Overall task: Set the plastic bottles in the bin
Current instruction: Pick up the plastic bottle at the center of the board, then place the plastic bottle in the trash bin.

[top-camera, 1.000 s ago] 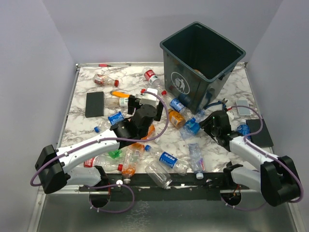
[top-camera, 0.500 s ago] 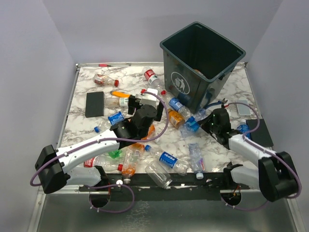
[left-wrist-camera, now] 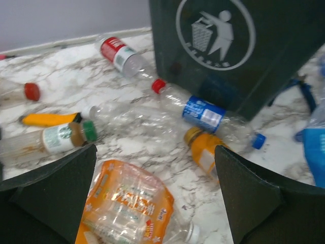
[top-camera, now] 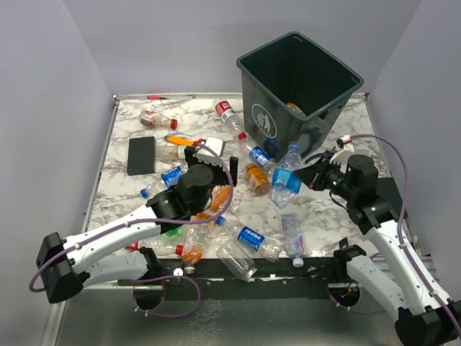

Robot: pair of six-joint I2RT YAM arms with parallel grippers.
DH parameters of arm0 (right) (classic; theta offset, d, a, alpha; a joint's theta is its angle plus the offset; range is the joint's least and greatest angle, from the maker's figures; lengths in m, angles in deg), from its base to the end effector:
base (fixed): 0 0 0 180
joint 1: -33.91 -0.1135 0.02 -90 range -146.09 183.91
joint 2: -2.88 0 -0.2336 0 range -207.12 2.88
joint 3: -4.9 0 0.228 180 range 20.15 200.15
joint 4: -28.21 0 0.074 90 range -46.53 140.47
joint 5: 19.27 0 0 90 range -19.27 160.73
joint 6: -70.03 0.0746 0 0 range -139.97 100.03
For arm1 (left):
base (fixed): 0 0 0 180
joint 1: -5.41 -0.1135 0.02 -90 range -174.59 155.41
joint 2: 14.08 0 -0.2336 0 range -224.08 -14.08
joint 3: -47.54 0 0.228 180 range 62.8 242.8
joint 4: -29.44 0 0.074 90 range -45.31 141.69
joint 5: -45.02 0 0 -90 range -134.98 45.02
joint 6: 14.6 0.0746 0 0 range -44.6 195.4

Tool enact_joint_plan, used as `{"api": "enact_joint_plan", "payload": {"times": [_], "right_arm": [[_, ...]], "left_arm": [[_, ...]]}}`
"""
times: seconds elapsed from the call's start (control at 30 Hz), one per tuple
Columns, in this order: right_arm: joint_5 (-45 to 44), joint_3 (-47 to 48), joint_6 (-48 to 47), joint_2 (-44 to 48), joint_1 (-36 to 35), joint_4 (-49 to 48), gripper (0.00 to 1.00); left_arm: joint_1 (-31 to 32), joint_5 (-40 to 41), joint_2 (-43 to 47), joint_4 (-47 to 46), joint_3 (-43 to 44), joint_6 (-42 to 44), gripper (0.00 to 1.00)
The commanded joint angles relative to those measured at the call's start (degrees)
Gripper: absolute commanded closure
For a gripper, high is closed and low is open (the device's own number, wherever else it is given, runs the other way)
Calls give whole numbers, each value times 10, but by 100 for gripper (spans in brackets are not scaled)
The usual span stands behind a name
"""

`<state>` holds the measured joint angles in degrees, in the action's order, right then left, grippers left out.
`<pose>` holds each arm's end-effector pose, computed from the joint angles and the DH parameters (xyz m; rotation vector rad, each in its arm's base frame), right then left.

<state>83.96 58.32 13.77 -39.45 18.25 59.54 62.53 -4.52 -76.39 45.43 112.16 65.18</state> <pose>0.1963 0.0727 0.2639 0.1539 1.9917 0.7898 0.1852 -0.1974 0.2986 0.2232 1.7425 -0.2176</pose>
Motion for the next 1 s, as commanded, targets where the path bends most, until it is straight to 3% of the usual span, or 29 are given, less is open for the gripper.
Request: {"api": "enact_joint_plan", "payload": {"times": [0.0, 0.13, 0.27, 0.47, 0.7, 0.97], "right_arm": [[243, 29, -72, 21, -2, 36, 99], [359, 26, -59, 71, -2, -40, 99], [420, 28, -25, 89, -2, -106, 99], [362, -10, 44, 126, -2, -274, 99], [318, -27, 54, 112, -2, -359, 99], [261, 11, -49, 111, -2, -273, 99]], "left_arm": [[2, -178, 92, -137, -73, 30, 1], [3, -307, 133, -181, -99, 9, 1], [3, -432, 119, -185, -90, -15, 1], [2, -578, 88, -222, -78, -78, 1], [-1, -625, 86, -282, -90, -137, 1], [-30, -659, 74, -322, -49, -207, 1]]}}
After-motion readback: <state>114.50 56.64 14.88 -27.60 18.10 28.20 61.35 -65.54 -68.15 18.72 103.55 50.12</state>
